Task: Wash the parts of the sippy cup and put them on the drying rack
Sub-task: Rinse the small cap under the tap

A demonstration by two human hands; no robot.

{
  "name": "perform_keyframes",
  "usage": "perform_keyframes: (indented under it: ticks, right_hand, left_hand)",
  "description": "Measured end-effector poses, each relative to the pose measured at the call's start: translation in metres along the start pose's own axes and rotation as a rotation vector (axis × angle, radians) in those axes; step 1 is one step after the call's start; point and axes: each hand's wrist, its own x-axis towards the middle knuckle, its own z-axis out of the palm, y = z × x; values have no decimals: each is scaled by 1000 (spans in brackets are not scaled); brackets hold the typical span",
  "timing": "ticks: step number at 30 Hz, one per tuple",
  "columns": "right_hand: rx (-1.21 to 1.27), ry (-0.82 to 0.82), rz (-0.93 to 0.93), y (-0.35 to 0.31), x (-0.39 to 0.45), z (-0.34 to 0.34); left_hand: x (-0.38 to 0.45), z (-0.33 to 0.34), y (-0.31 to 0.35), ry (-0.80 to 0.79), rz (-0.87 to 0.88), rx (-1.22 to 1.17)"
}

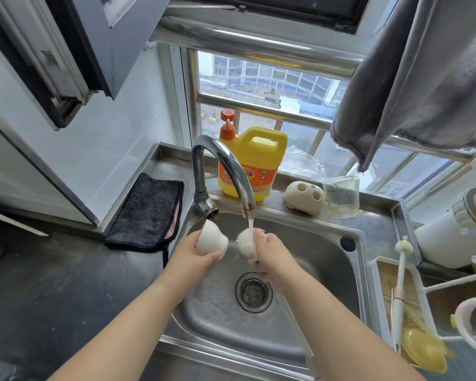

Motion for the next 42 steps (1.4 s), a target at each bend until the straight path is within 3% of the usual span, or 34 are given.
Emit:
perform_keyframes:
  ticks: [3,6,11,15,19,24,27,31,34,37,42]
  right_hand:
    - [43,-89,-38,7,-2,3]
    - [-98,-37,-140,5,-3,5]
    - [-75,58,-64,-1,-2,8]
    - [-197,32,-38,1,-2,-1]
    - [-383,67,-185,11,-8,-18]
    - [-477,-11,-485,16,-27,-26]
    - [-624,21,-627,18,-23,-15]
    - [-542,165,-564,8,-2,-18]
    - [-419,96,-570,16,-5,-20]
    - [-538,75,-661,29,-19,-15]
    - [-332,70,-481,17,-2,-25]
  left_hand:
    - [-3,0,0,-20,-6,-11]
    - [-3,2,-1,-37,-7,20]
    - [-1,9,2,-60,4,28]
    - [3,13,1,-79,8,2]
    - [9,20,1,-81,-35,-68]
    - [11,31,5,-139,-42,-221]
    - [11,34,4,-187,-29,-185]
    - [7,36,5,-263,24,-184]
    - [12,28,8,-222,20,-304]
    - [17,21,4,-223,13,-279]
    - [18,27,7,-278,-6,-296]
